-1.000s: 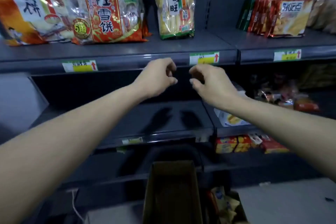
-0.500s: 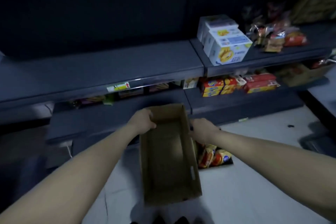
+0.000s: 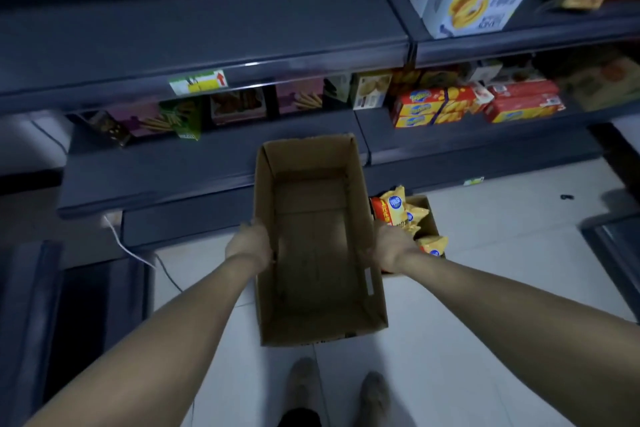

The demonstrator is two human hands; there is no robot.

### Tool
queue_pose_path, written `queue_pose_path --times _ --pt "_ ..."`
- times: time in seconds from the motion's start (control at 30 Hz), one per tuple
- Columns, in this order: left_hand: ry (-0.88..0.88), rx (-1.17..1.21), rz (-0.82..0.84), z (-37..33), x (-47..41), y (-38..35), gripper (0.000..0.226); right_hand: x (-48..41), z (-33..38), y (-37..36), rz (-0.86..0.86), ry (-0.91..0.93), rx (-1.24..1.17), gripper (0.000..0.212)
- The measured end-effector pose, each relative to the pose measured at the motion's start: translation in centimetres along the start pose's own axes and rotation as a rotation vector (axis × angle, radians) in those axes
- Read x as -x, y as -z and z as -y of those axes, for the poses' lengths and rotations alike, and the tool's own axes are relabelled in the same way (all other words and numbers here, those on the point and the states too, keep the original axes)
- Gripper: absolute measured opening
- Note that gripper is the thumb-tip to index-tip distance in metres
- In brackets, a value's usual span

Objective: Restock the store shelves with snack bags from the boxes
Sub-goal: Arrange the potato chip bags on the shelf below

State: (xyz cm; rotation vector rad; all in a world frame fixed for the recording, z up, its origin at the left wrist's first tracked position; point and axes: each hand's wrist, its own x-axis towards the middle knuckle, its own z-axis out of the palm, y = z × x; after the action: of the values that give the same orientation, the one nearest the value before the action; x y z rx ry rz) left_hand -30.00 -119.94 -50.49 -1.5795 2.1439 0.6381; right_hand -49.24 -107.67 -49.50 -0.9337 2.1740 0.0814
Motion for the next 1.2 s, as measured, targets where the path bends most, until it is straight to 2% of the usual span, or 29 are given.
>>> queue_pose_path --times 0.13,0.23,0.37,0.47,0.57,0.73,0.9,1.03,1.2 --pt "0.101 0.119 -0.09 -0.2 -1.3 -1.2 0.051 -1.4 -0.4 -2.1 -0.002 -0.061 -0.038 0.05" --pt "0.099 0.102 -0.041 0.1 -2.2 -1.7 0.043 -1.8 -0.6 -3.1 -0.026 -0.09 -0.062 0.056" --pt "0.065 0.017 0.017 -0.2 -2.6 -1.8 0.051 -1.3 -1.4 -3.4 -0.07 -0.139 -0.157 0.062" --pt "-0.003 -0.052 0.016 -2.1 -2.3 -1.5 0.05 0.5 -3.4 -3.2 -0.089 -0.186 -0.217 0.053" --pt "-0.115 -0.07 0.041 -5.3 -1.3 -1.5 0.04 2.7 -6.8 -2.7 -0.094 -0.246 -0.271 0.043" --pt "-0.344 -0.096 0.044 -13.0 1.7 -3.5 0.033 6.2 -15.1 -2.5 -0.115 -0.378 -0.414 0.045" --pt "-0.538 -0.143 0.081 -20.9 4.2 -9.1 0.026 8.6 -24.5 -5.0 -0.048 -0.488 -0.398 0.031" --pt "-0.666 -0.169 0.098 -26.6 4.5 -16.0 0.034 9.1 -31.1 -9.0 0.006 -0.565 -0.371 0.031" --pt "-0.692 -0.195 0.147 -30.7 2.4 -26.6 0.03 5.9 -38.5 -15.8 -0.012 -0.681 -0.482 0.023"
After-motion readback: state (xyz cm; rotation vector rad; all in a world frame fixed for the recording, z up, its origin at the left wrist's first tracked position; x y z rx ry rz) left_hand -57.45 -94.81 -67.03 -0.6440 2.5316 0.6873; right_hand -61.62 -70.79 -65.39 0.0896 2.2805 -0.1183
